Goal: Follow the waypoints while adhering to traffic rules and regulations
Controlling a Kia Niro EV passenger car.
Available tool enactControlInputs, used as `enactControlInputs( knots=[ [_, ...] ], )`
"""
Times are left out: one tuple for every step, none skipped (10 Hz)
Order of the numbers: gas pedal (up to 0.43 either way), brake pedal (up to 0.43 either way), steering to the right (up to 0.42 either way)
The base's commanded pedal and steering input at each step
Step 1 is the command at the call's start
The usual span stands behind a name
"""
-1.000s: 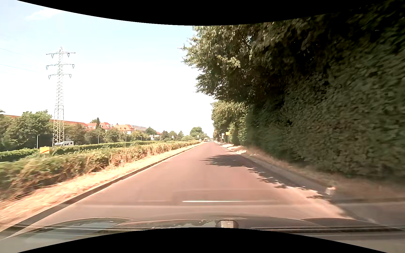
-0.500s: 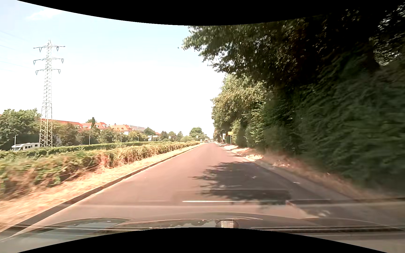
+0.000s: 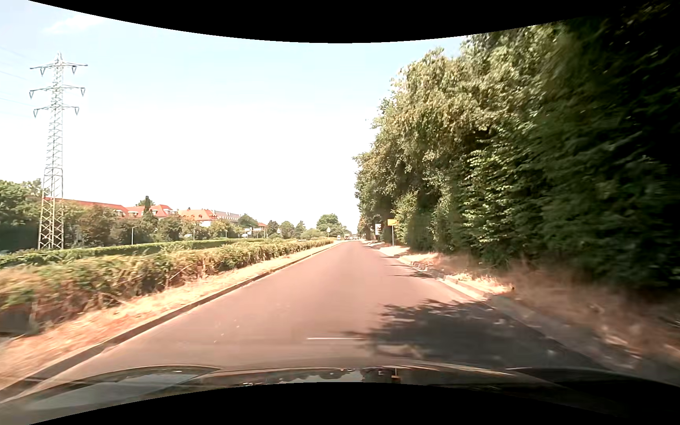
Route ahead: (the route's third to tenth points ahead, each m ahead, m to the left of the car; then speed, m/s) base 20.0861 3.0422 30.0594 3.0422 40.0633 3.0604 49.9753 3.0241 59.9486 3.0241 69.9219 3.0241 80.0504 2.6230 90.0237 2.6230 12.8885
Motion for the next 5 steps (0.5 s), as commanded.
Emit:
enactControlInputs(
  knots=[
    [0.087,0.0,0.001],
    [0.087,0.0,0.0],
    [0.087,0.0,0.0],
    [0.087,0.0,0.0],
    [0.087,0.0,0.0]
  ],
)
